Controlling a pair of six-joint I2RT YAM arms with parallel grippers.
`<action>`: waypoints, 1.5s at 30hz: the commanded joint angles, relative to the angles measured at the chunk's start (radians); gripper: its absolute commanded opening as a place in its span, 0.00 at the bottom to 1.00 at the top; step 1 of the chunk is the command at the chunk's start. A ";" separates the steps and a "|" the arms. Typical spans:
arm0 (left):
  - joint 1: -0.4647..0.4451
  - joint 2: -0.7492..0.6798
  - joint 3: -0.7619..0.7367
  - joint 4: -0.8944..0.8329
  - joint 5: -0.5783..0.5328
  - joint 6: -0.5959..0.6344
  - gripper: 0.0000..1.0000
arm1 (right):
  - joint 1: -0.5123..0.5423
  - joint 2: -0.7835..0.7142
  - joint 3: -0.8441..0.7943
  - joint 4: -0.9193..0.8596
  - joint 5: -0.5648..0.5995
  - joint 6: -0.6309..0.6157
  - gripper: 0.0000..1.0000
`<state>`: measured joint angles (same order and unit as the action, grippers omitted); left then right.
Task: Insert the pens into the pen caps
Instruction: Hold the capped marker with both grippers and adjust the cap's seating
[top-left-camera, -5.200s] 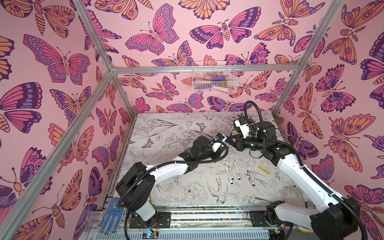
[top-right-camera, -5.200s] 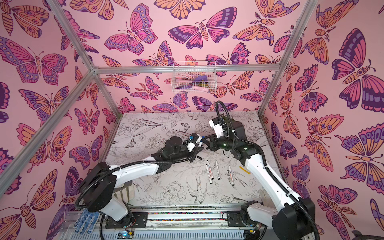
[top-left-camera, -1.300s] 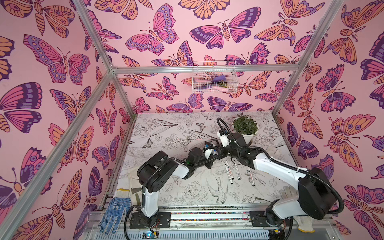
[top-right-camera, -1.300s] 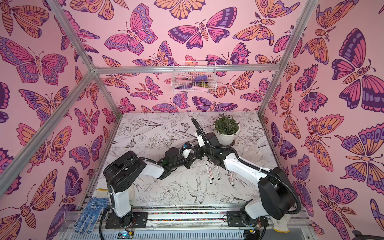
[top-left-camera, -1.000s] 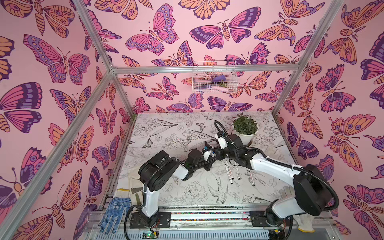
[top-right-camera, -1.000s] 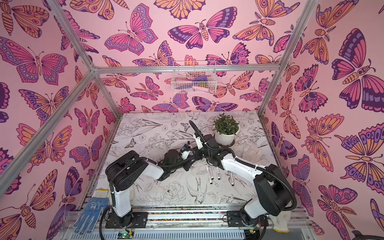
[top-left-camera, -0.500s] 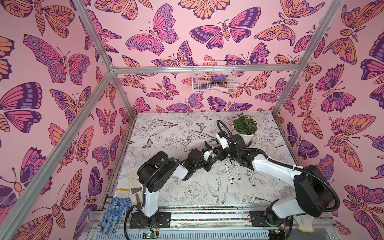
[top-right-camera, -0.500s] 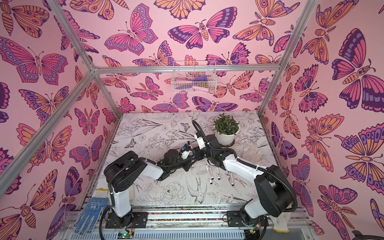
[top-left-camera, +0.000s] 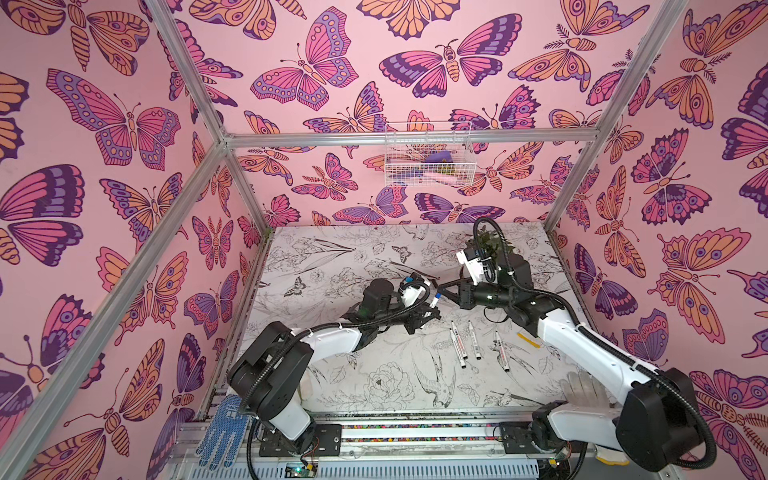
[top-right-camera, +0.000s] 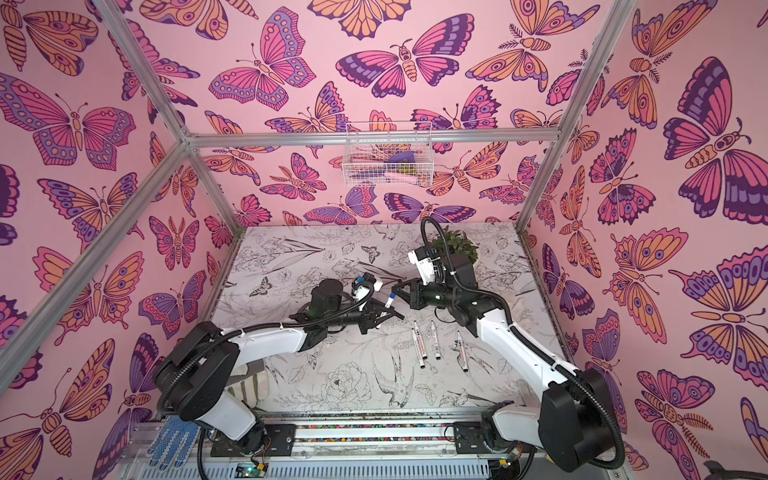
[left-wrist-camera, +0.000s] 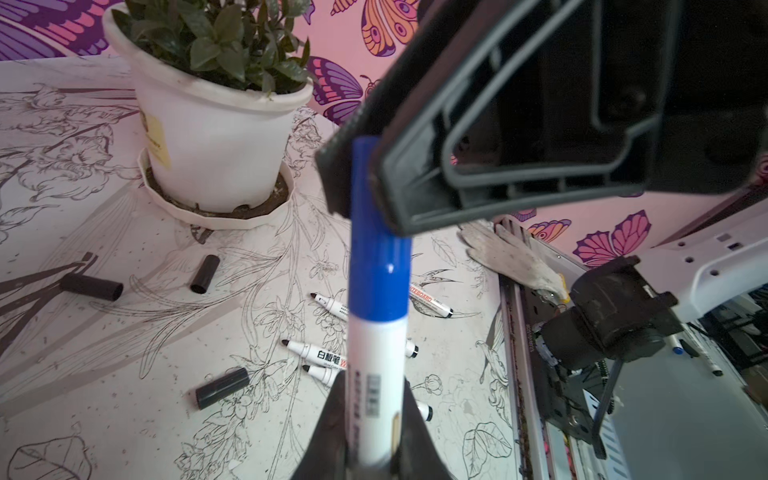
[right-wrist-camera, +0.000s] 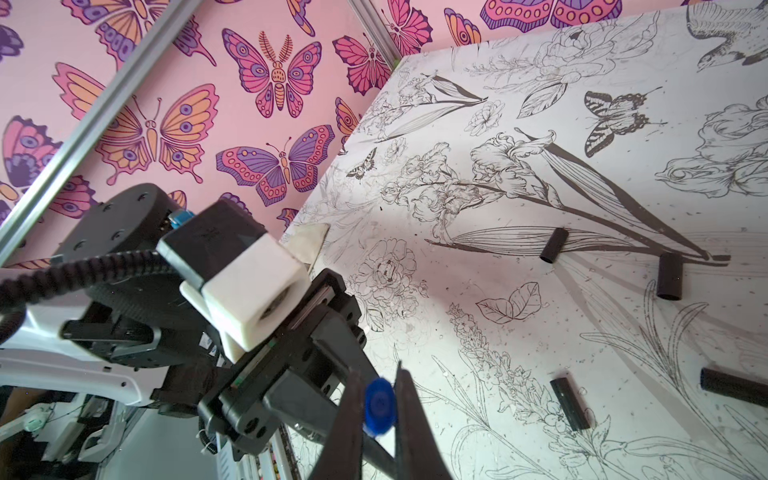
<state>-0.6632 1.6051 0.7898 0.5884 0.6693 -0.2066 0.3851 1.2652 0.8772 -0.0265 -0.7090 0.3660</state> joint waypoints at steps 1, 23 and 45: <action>0.083 -0.061 0.090 0.145 -0.126 -0.077 0.00 | -0.006 -0.004 -0.075 -0.325 -0.130 0.003 0.00; -0.026 -0.072 0.140 0.257 -0.421 0.020 0.00 | 0.116 0.137 0.005 -0.489 -0.118 -0.107 0.00; 0.050 -0.065 0.313 0.360 -0.622 0.033 0.00 | 0.163 0.168 0.019 -0.643 0.060 -0.229 0.00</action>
<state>-0.7139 1.6142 0.9108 0.4381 0.3069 -0.0933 0.4515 1.3666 1.0256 -0.1116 -0.5110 0.2050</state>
